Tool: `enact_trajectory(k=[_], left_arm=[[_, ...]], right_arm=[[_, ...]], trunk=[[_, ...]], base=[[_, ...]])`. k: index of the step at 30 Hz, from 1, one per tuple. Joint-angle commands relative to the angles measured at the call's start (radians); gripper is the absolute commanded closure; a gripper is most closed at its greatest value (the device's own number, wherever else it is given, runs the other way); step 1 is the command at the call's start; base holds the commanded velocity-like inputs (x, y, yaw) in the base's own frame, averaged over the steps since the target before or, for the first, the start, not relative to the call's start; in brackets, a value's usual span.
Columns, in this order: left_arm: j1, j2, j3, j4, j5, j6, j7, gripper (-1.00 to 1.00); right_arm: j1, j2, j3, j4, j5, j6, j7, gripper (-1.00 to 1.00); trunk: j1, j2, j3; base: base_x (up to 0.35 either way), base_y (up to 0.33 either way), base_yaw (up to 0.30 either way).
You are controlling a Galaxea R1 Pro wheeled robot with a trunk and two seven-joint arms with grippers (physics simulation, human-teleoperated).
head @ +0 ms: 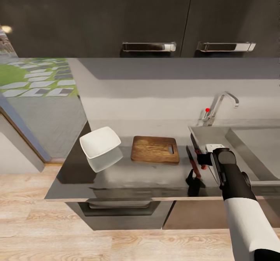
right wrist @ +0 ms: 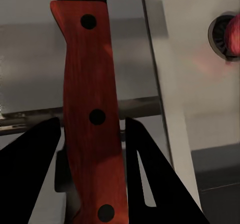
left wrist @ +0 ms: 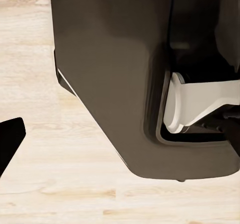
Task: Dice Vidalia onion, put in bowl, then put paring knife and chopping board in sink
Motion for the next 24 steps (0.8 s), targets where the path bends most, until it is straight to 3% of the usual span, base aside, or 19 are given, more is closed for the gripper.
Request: enact_trajectory(k=[1, 24], left_arm=[[0.0, 0.0, 0.001, -0.002, 0.001, -0.001, -0.001, -1.0], [0.0, 0.0, 0.001, -0.002, 0.001, -0.001, -0.001, -1.0]], right_arm=[[-0.001, 0.0, -0.001, -0.001, 0.009, 0.004, 0.012, 1.0], [-0.001, 0.0, 0.001, -0.001, 0.009, 0.004, 0.012, 1.0]], trunk=[[0.001, -0.002, 0.0], [0.001, -0.002, 0.037]], base=[[0.0, 0.0, 0.0], [0.0, 0.0, 0.0]])
